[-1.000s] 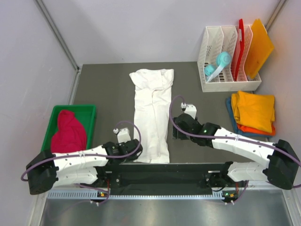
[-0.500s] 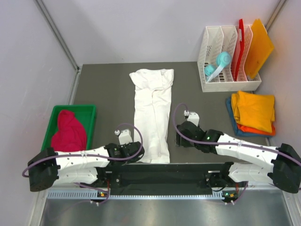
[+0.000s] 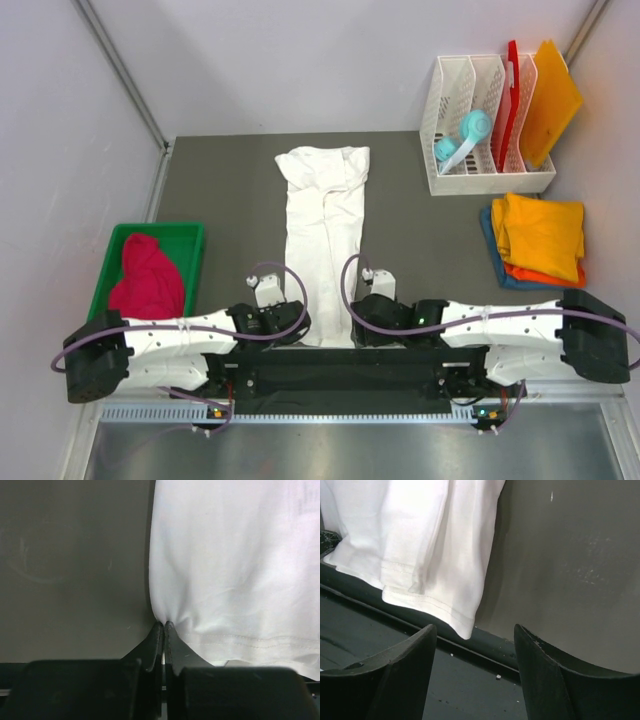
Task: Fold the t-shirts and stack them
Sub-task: Fold the tshirt
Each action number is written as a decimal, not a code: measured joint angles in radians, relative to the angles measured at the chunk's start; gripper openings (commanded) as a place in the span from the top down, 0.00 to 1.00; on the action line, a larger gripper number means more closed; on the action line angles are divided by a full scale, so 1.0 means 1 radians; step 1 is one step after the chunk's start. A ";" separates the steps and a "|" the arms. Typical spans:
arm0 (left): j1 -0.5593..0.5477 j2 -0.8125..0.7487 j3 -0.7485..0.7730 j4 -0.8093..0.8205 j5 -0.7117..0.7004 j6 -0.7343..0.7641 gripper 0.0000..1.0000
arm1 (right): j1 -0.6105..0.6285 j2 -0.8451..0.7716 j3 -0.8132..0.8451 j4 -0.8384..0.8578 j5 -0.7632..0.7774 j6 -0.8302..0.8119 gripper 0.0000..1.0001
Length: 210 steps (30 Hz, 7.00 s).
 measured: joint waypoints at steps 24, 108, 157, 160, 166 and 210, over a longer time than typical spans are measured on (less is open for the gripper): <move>-0.008 -0.024 0.001 -0.047 -0.004 -0.001 1.00 | 0.014 0.151 -0.002 0.066 0.005 0.109 1.00; 0.675 0.716 0.908 0.167 0.014 0.787 0.38 | -0.682 0.723 0.909 -0.072 0.009 -0.445 0.34; 0.343 0.428 0.266 0.367 0.092 0.436 0.90 | -0.442 0.425 0.220 0.232 -0.107 -0.177 1.00; 0.291 0.373 0.224 0.330 0.086 0.386 0.90 | -0.416 0.373 0.163 0.232 -0.108 -0.146 1.00; 0.192 0.246 0.144 0.194 0.097 0.279 0.89 | -0.367 0.272 0.062 0.229 -0.112 -0.081 1.00; 0.060 0.243 0.120 0.095 -0.198 0.048 0.56 | -0.292 -0.054 -0.042 -0.051 0.026 -0.087 0.52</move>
